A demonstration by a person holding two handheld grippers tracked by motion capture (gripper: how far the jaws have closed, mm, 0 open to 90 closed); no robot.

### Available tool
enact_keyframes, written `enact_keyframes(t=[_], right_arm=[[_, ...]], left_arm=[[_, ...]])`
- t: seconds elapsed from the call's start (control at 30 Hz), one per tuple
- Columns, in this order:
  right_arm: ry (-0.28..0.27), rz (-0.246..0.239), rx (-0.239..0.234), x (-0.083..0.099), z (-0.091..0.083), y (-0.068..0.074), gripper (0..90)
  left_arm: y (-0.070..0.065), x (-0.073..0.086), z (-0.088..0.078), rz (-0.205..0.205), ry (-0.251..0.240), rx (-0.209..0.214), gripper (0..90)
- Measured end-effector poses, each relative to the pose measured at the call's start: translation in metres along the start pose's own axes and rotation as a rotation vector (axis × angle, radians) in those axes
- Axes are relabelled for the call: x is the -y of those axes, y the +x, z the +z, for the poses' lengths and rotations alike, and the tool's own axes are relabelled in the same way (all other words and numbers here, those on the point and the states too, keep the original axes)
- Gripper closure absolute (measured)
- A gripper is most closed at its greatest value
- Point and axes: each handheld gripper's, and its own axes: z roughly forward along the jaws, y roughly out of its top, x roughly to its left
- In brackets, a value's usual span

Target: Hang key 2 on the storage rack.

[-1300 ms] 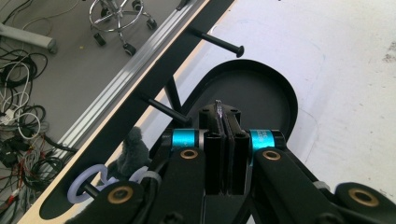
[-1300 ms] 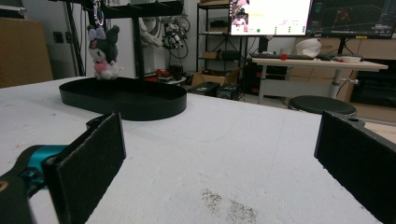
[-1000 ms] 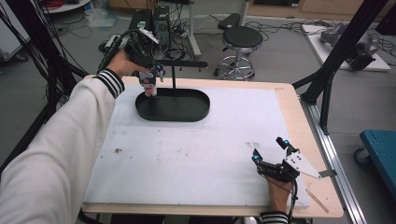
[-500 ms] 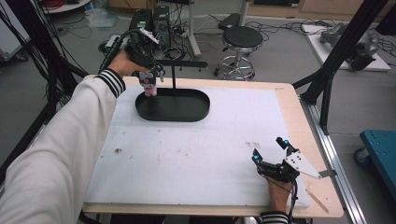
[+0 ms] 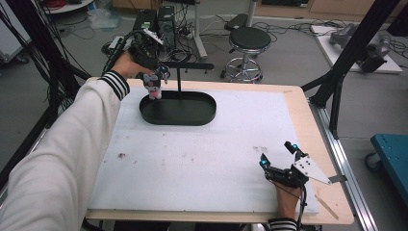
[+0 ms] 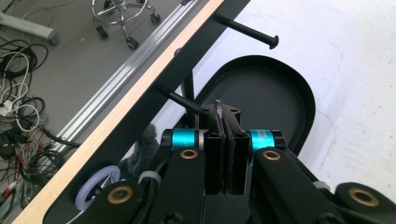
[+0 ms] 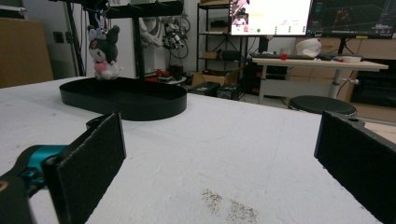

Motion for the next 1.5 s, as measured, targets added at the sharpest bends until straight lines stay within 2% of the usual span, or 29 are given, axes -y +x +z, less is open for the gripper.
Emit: enact_keyframes(t=[0.8,1.5], right_arm=[[0.000,-0.002,0.001,0.0000,0.0001,-0.0001,1.3],[-0.001,-0.001,0.000,0.0001,0.0002,-0.0001,1.2]], left_arm=[[0.0038,0.0015,-0.0004,0.003,-0.015,0.016,87.6],[0.0089,-0.0006,0.0009,-0.005,-0.027,-0.019,86.9]])
